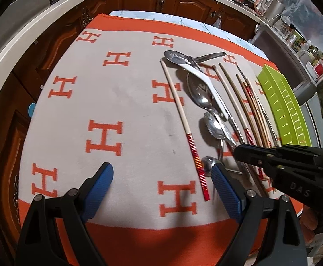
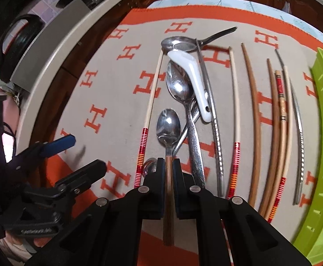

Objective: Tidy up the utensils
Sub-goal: 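Grasp the wooden-handled steel spoon by its handle with the right tool, then carry the spoon into the green tray and open the right tool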

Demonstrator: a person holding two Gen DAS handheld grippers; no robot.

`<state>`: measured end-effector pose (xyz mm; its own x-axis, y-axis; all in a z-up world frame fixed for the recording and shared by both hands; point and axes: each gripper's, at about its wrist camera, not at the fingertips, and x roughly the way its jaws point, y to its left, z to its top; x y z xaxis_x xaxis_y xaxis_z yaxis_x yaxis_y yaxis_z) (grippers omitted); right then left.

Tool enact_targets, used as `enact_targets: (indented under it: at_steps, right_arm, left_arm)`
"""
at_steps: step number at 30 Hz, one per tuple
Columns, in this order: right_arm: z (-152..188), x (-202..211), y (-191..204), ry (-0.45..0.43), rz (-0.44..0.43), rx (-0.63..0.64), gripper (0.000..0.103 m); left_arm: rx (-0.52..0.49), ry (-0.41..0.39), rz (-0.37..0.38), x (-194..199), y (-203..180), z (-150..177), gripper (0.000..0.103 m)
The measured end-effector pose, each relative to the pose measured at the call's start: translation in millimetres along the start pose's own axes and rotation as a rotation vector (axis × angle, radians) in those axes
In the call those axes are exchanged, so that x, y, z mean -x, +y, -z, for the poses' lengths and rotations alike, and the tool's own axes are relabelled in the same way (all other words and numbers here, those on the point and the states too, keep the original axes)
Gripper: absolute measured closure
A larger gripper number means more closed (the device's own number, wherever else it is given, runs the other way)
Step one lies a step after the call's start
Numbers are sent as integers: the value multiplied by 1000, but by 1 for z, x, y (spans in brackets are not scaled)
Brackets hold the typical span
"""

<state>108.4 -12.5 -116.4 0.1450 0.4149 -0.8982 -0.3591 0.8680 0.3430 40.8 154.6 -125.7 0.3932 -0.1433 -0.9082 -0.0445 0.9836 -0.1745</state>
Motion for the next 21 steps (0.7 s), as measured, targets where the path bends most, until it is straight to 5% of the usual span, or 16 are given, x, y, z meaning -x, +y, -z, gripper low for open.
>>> enact_targets:
  at_steps: [11, 16, 21]
  right_arm:
    - [13, 63, -27, -116, -15, -61, 97]
    - [19, 107, -62, -203, 42, -124, 97]
    - [30, 134, -117, -256, 168, -221, 97]
  left_arm:
    - [-26, 15, 3, -1, -19, -5, 14]
    - [-19, 18, 24, 0, -26, -17, 15]
    - [35, 50, 86, -7, -28, -33, 30]
